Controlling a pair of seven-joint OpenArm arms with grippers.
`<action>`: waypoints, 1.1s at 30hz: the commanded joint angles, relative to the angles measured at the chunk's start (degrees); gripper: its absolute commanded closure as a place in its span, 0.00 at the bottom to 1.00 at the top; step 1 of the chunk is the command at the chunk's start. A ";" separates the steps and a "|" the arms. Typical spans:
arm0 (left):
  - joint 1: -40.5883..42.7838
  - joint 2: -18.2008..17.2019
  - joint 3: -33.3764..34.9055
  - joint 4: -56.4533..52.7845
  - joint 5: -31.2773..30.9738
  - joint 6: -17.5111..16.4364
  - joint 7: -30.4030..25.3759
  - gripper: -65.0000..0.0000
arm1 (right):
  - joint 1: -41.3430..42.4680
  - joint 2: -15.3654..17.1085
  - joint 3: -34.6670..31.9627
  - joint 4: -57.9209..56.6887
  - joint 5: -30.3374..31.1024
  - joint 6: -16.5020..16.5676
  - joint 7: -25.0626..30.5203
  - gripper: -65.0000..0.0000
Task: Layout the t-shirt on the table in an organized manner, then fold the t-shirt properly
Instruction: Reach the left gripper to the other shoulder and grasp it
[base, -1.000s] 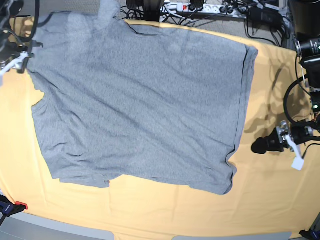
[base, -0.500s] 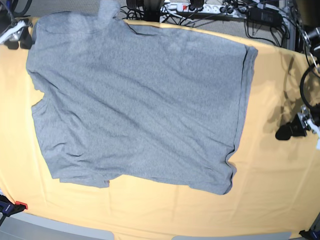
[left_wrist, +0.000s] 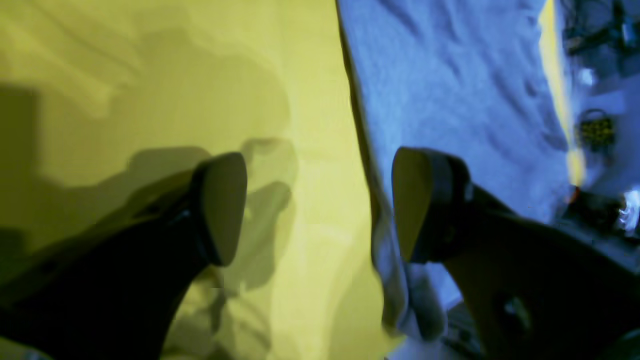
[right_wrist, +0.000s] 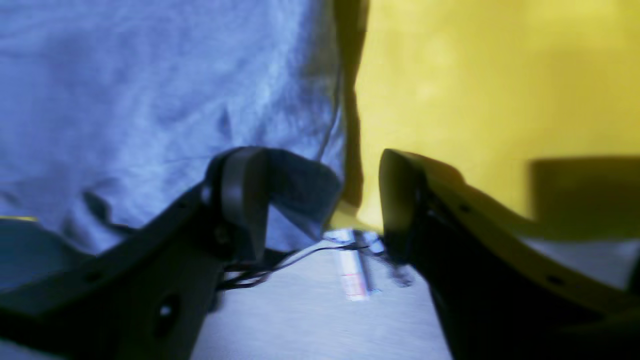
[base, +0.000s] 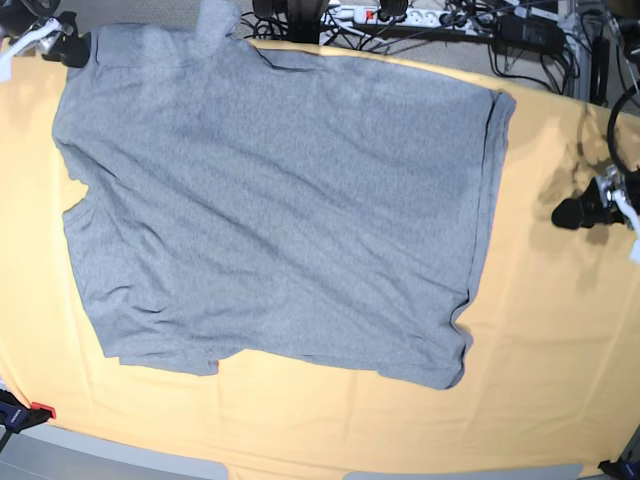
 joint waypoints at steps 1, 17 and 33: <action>-0.04 -1.46 -0.46 3.34 -1.43 -0.28 -0.58 0.29 | -0.52 0.85 0.48 -0.17 3.02 0.30 -1.44 0.42; 6.01 -1.46 -0.46 13.64 -1.43 -0.28 -0.58 0.29 | -1.75 0.85 0.20 -2.29 12.93 0.30 -4.56 0.42; 10.60 -1.75 -0.46 13.64 -1.43 -0.28 -0.58 0.29 | -4.20 0.83 -4.04 -2.29 12.93 0.30 -4.56 0.42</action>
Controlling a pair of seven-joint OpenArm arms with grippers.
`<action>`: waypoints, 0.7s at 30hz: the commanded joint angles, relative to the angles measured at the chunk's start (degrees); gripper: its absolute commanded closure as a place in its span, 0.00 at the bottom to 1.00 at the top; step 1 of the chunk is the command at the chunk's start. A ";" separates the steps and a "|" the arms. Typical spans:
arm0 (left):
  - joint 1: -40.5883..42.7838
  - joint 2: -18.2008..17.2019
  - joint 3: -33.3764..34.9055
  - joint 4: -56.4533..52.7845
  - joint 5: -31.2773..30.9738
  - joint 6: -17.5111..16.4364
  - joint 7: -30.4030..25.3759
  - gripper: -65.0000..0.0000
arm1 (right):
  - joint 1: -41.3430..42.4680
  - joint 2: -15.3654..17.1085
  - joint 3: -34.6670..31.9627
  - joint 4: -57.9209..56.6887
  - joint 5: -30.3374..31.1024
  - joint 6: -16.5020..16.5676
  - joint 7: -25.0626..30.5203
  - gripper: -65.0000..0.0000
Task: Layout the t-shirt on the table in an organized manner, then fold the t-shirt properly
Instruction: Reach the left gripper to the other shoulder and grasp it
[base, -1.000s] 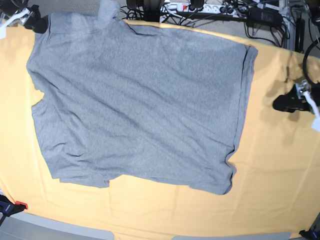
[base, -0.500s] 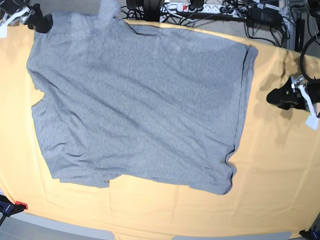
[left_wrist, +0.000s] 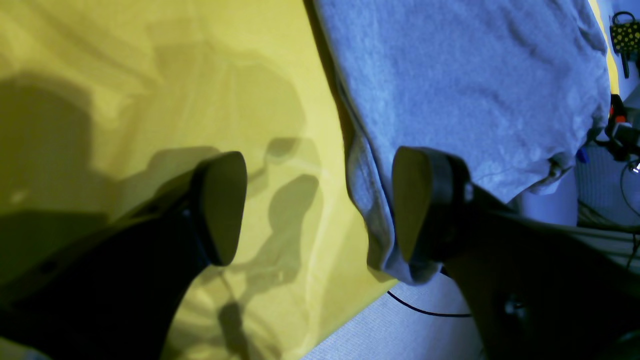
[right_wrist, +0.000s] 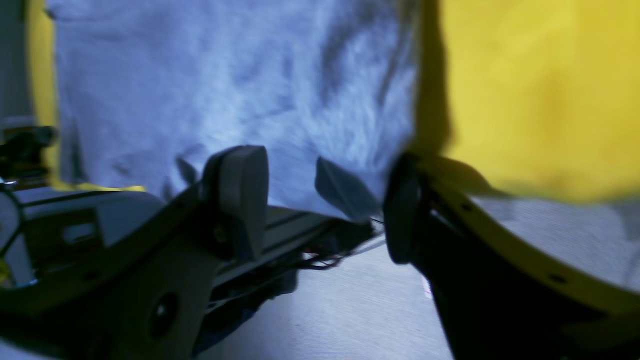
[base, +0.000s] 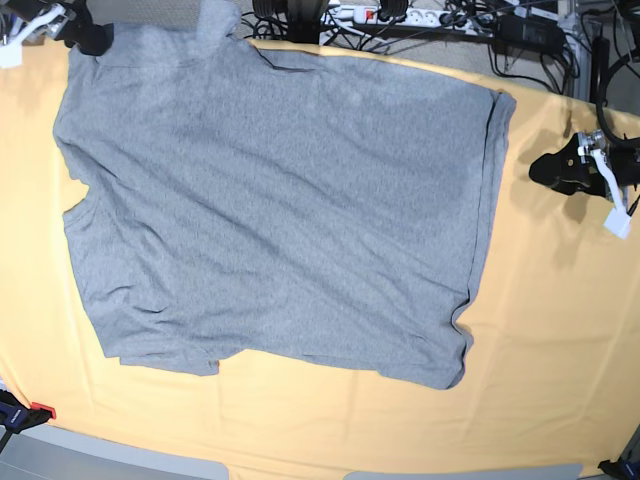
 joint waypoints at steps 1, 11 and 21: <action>-0.74 -1.75 -0.55 0.85 -1.36 -0.28 -0.64 0.29 | -0.61 0.72 -0.85 0.59 0.42 0.28 -0.06 0.42; -0.72 -1.73 -0.52 0.85 -1.36 -0.28 -0.64 0.29 | -0.44 0.74 -4.22 0.59 0.42 0.28 -0.06 0.68; 3.87 -1.90 -0.52 1.09 -1.36 -0.28 -0.64 0.44 | 0.07 0.90 -4.20 0.68 0.42 0.28 -0.06 1.00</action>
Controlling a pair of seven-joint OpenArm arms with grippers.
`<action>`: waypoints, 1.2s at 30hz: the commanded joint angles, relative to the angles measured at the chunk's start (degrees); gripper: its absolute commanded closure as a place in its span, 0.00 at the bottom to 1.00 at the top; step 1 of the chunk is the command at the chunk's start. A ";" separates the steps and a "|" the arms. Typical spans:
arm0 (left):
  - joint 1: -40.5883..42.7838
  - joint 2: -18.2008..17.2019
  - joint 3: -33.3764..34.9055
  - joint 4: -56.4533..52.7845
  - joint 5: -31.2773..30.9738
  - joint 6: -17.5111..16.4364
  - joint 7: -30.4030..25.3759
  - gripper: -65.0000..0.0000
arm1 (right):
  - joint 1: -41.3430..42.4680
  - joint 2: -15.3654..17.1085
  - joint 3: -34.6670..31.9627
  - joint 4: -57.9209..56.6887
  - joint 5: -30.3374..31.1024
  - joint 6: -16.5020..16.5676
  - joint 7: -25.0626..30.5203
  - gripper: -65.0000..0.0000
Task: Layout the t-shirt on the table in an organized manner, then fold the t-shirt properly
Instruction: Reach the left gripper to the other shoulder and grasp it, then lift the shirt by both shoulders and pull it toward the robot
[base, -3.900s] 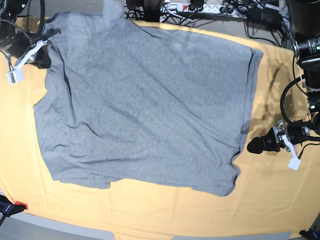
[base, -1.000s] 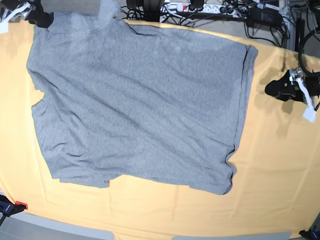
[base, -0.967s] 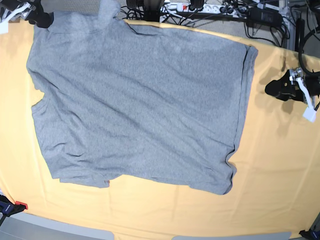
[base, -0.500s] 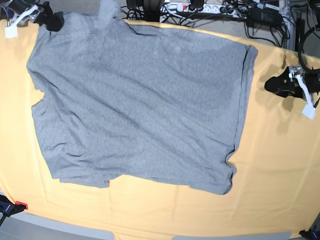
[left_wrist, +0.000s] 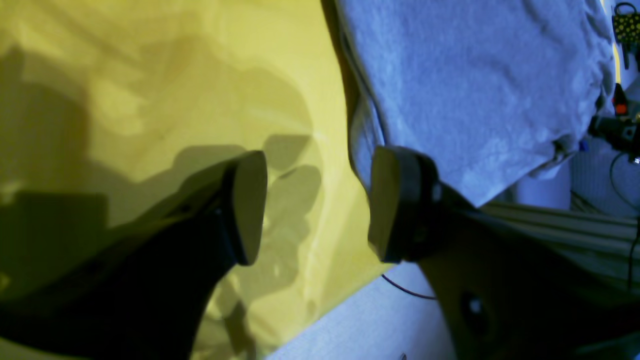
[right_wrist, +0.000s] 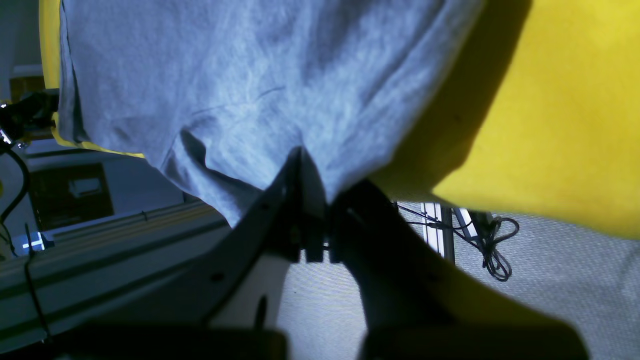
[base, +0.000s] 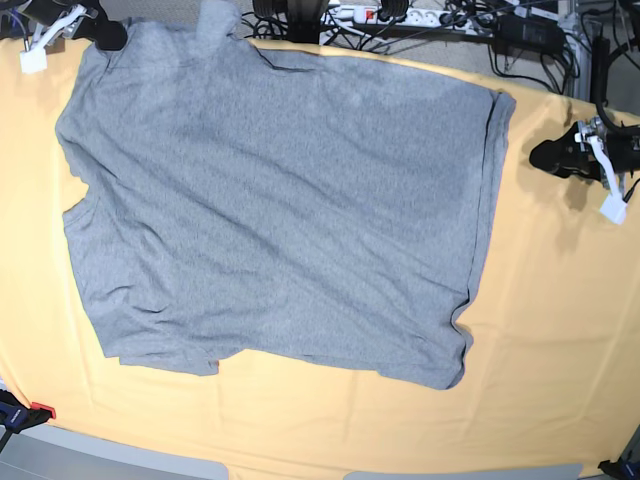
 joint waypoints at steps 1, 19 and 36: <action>0.48 -1.64 -0.52 0.74 -1.30 -0.28 -0.36 0.42 | -0.48 0.85 0.48 0.66 1.19 0.30 0.40 1.00; 12.50 -0.92 -0.39 14.10 -1.30 -0.28 -3.17 0.35 | 1.68 1.01 0.48 0.66 1.19 0.30 0.40 1.00; 12.61 7.50 4.07 14.16 3.74 -0.28 -6.19 0.73 | 1.70 1.03 0.50 0.66 1.19 0.30 0.40 1.00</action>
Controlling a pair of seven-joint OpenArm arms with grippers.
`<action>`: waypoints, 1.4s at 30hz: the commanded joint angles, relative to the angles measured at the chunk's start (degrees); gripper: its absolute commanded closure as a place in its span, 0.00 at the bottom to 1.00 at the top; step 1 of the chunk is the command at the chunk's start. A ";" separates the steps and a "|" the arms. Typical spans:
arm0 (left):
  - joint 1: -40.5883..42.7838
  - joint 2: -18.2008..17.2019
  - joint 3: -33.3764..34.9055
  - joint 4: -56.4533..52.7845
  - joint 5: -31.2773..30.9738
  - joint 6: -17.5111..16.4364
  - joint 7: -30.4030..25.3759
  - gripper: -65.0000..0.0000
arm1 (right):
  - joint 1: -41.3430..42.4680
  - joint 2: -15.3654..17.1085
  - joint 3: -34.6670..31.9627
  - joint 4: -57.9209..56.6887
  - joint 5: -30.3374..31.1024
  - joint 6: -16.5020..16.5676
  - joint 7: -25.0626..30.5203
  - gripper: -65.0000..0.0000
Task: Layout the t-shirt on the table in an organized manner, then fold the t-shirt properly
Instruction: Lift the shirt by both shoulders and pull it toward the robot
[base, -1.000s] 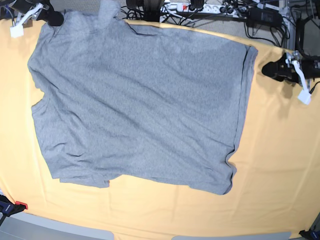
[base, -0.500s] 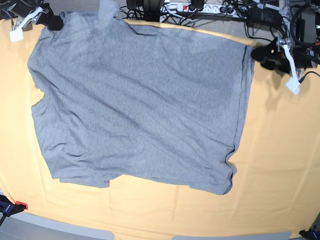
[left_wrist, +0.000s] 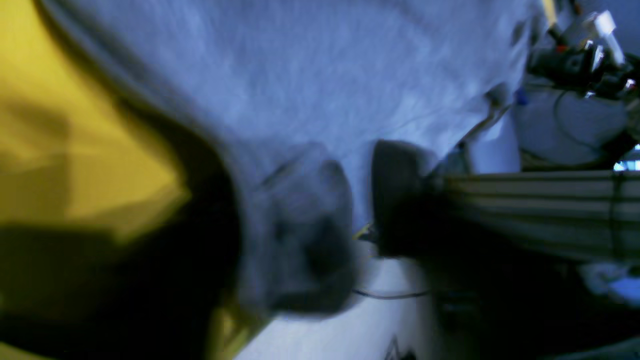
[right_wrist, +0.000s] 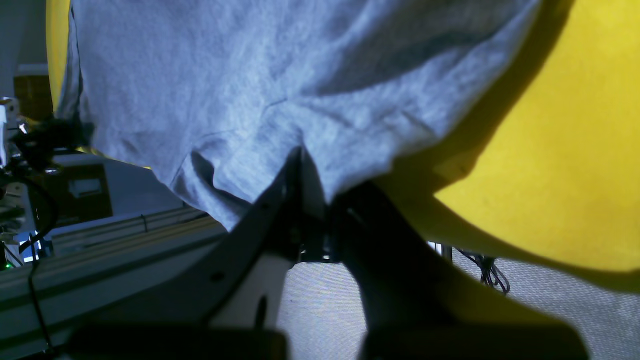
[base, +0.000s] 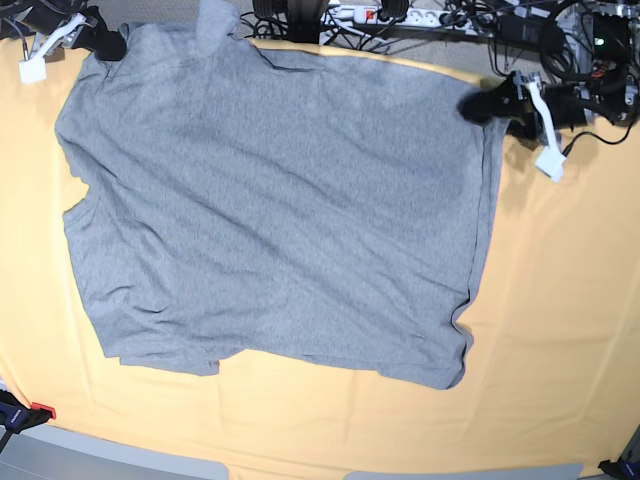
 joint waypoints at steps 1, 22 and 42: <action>0.15 -1.42 -1.38 0.46 0.24 -0.08 0.59 0.89 | -0.46 1.01 0.48 0.66 1.21 0.30 0.44 1.00; -2.49 -3.30 -10.91 0.46 -4.75 -0.08 2.95 1.00 | -0.46 4.37 0.50 15.58 1.21 0.30 0.44 1.00; -2.19 -3.32 -8.61 2.21 -4.75 -0.08 3.08 1.00 | -4.66 3.78 7.13 19.52 1.21 0.30 0.44 1.00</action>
